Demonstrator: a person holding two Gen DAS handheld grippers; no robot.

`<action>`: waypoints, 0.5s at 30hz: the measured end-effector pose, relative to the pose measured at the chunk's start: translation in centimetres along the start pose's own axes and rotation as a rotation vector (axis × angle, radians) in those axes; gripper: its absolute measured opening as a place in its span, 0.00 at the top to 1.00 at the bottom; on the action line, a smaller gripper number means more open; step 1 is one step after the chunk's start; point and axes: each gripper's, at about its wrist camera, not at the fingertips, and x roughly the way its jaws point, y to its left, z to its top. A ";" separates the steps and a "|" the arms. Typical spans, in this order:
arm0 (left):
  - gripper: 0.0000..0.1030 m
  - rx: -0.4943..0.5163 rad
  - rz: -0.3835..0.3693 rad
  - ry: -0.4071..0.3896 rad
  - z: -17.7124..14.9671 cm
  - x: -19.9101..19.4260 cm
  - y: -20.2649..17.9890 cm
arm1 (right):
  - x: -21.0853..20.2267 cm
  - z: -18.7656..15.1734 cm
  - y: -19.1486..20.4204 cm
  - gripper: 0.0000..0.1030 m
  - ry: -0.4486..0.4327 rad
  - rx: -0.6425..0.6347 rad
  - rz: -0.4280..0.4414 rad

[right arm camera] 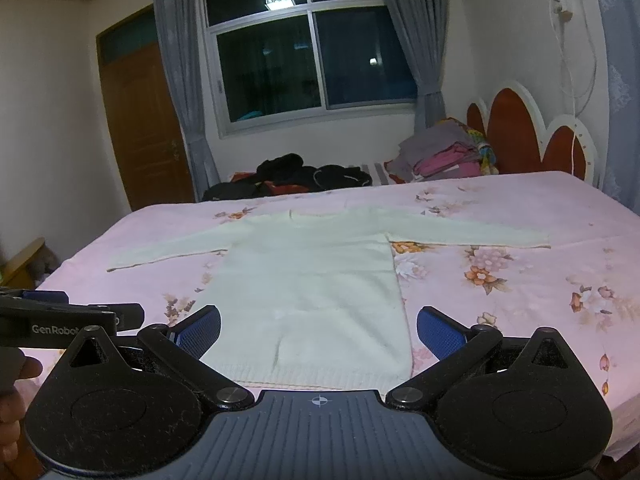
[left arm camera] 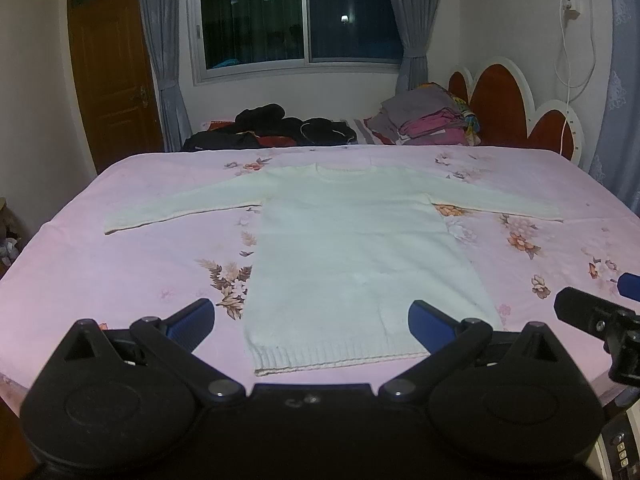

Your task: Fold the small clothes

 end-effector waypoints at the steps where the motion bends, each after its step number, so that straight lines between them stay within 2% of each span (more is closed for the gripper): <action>1: 0.00 0.000 -0.002 0.001 0.0 0.0 0.0 | 0.1 0.0 0.0 0.00 0.001 0.001 -0.001; 15: 0.00 0.001 0.000 0.002 0.0 0.1 -0.2 | 0.3 0.0 -0.1 0.00 0.002 0.000 -0.003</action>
